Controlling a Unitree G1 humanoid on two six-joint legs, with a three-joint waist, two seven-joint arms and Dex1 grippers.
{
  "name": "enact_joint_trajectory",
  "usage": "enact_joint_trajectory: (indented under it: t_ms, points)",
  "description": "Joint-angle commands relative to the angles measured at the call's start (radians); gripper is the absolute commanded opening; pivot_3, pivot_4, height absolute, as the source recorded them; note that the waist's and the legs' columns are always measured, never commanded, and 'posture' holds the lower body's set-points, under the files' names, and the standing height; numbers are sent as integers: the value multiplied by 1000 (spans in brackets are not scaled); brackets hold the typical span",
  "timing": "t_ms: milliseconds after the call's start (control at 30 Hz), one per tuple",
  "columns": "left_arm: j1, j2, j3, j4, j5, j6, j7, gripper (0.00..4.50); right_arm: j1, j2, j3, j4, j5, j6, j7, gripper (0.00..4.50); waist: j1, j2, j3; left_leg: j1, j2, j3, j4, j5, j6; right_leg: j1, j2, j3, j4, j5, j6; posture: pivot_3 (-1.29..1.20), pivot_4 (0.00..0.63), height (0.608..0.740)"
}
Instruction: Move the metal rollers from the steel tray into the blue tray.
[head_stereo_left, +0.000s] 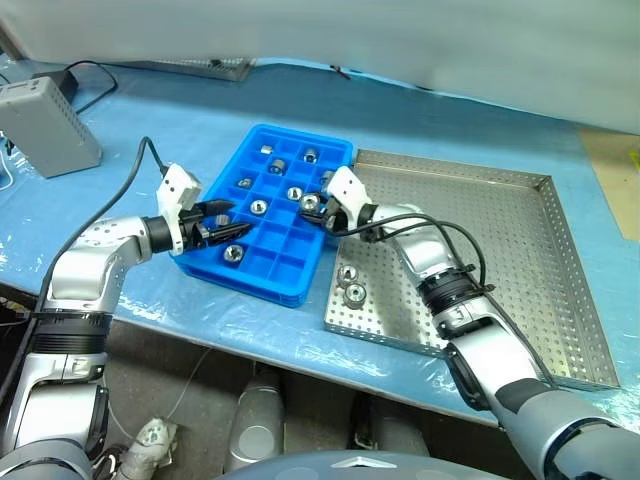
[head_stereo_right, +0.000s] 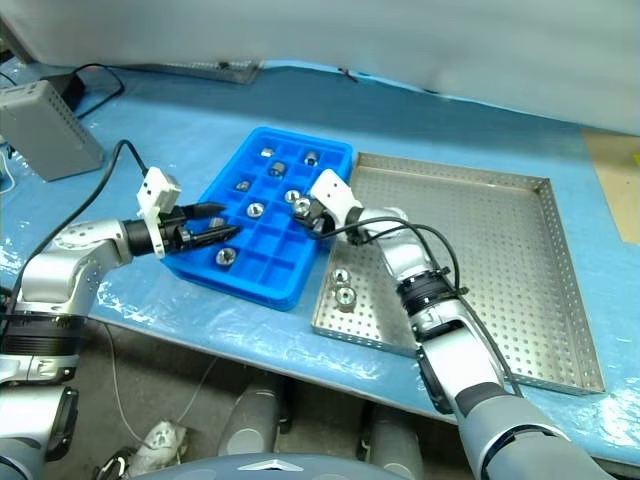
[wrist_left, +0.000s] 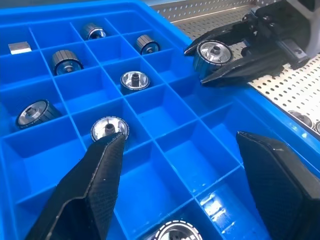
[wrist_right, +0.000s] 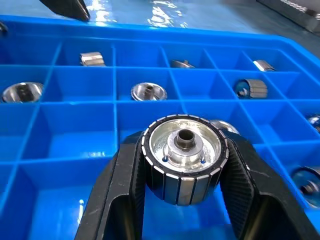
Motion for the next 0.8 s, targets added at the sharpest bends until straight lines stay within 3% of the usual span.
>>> enact_joint_trajectory:
  t_ms: [33, 133, 267, 467, 633, 800]
  points:
    - [-17, -3, 2, -45, -18, 4, 2, 3771, -20, 13, -10, 36, -23, -45, -48, 1644, 1, 0, 0, 0, 0, 0, 0, 0, 0, 0, 0, 0, 0, 0, 0, 366, 150, 740]
    - [-29, -11, -5, -39, -14, 5, 2, 3771, -17, 12, -17, 58, -41, -76, -79, 1644, 1, 0, 0, 0, 0, 0, 0, 0, 0, 1, 0, 0, 0, 0, 0, 358, 150, 740]
    - [-41, -21, -23, -29, -9, 4, -6, 3771, -2, 2, -30, 32, -26, -36, -67, 2976, 0, 0, 0, 1, 0, 0, 0, 0, -1, 1, 0, 1, 1, 0, 0, 335, 150, 740]
    - [-60, -37, -46, -21, -14, 8, -17, 3771, 67, -70, -74, -217, 38, 79, 0, 2976, -1, 0, 0, 1, 0, 0, 0, 0, -1, 1, 0, 1, 1, 0, 0, 289, 150, 740]
    - [-83, -56, -73, -7, -23, 20, -55, 3771, 253, -302, -93, -681, 199, 325, 223, 2976, 7, 0, 0, 1, 0, 0, 0, 0, 0, 2, 1, 1, -1, 0, 0, 246, 150, 740]
    - [-106, -103, -103, 40, -8, -5, -62, 3771, 446, -548, -105, -997, 303, 501, 338, 2976, 9, 0, 0, 3, 0, 1, -1, 0, 0, 4, 1, 2, -3, 0, 1, 205, 150, 740]
